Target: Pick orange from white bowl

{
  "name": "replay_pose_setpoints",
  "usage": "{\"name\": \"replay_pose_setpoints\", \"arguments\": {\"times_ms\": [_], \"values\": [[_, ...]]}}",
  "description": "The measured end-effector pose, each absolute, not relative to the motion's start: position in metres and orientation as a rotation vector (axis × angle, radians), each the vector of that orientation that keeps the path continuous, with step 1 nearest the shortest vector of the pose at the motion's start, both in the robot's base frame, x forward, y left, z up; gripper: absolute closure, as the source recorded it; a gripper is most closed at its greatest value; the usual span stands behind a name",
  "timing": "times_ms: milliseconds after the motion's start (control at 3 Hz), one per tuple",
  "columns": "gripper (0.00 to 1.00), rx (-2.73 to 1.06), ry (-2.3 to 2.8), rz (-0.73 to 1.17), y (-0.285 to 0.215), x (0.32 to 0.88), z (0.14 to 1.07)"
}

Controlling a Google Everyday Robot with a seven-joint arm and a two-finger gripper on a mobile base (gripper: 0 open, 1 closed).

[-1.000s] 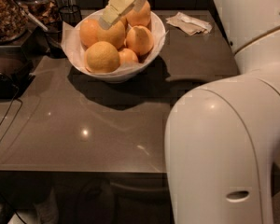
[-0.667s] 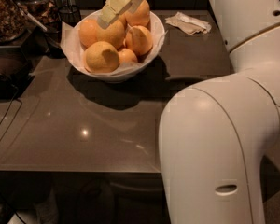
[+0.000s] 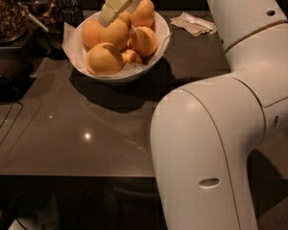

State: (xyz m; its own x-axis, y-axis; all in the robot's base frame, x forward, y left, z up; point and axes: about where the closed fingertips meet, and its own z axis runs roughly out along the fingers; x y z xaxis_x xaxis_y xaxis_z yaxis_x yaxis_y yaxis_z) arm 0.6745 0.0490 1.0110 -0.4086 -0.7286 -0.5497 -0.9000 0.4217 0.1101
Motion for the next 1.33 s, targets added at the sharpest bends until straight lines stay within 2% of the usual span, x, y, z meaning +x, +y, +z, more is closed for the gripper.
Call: {"name": "replay_pose_setpoints", "arguments": {"times_ms": [1333], "values": [[0.26,-1.355,2.324,0.512,0.056,0.699,0.986]]}}
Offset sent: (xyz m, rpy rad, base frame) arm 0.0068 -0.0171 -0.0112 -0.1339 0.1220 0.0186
